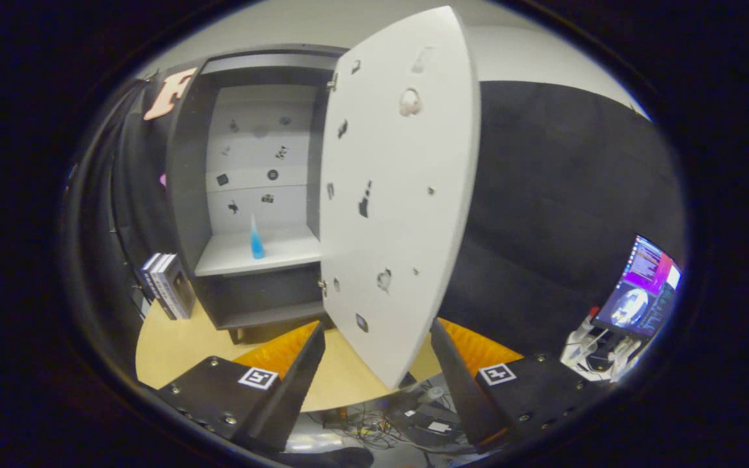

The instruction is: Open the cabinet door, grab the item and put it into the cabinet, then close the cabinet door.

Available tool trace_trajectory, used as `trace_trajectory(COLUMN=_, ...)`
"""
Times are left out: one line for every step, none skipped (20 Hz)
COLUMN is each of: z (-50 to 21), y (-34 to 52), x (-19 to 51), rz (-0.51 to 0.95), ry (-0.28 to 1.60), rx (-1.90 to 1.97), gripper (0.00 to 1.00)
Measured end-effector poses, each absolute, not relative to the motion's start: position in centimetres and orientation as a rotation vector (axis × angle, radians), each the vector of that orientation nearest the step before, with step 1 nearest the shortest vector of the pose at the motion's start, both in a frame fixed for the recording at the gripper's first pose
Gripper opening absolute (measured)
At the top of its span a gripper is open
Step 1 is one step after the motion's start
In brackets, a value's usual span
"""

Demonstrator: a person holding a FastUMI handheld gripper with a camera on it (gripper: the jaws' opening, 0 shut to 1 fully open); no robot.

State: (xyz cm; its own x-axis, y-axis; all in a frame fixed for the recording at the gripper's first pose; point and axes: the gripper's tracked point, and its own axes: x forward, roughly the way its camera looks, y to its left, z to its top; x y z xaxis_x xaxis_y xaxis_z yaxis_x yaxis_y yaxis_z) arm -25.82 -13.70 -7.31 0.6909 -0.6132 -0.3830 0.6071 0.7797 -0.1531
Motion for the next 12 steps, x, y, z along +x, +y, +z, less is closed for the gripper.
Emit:
trace_trajectory(z=-7.2, y=-14.8, x=-26.8, rz=-0.713, ry=0.437, rx=-0.009, gripper=0.97)
trace_trajectory(z=-7.2, y=-15.8, x=-27.8, rz=-0.745, ry=0.44, rx=-0.007, gripper=0.97)
trace_trajectory(z=-7.1, y=-17.1, x=-28.8, rz=-0.775, ry=0.445, rx=-0.009, gripper=0.97)
trace_trajectory(z=-7.4, y=-18.0, x=-29.7, rz=-0.798, ry=0.457, rx=-0.013, gripper=0.97)
trace_trajectory(z=-7.5, y=-19.2, x=-30.6, rz=-0.824, ry=0.468, rx=-0.017, gripper=0.97)
trace_trajectory(z=-7.6, y=-20.1, x=-31.1, rz=-0.846, ry=0.478, rx=-0.019, gripper=0.96)
trace_trajectory(z=-7.8, y=-21.1, x=-31.7, rz=-0.87, ry=0.483, rx=-0.021, gripper=0.97)
trace_trajectory(z=-7.6, y=-22.2, x=-32.1, rz=-0.896, ry=0.483, rx=-0.021, gripper=0.97)
trace_trajectory(z=-7.4, y=-23.3, x=-32.3, rz=-0.924, ry=0.472, rx=-0.019, gripper=0.97)
trace_trajectory(z=-7.1, y=-24.2, x=-32.3, rz=-0.944, ry=0.454, rx=-0.012, gripper=0.97)
trace_trajectory(z=-6.8, y=-24.9, x=-32.1, rz=-0.958, ry=0.438, rx=-0.007, gripper=0.97)
trace_trajectory(z=-6.6, y=-25.7, x=-32.0, rz=-0.975, ry=0.421, rx=-0.006, gripper=0.97)
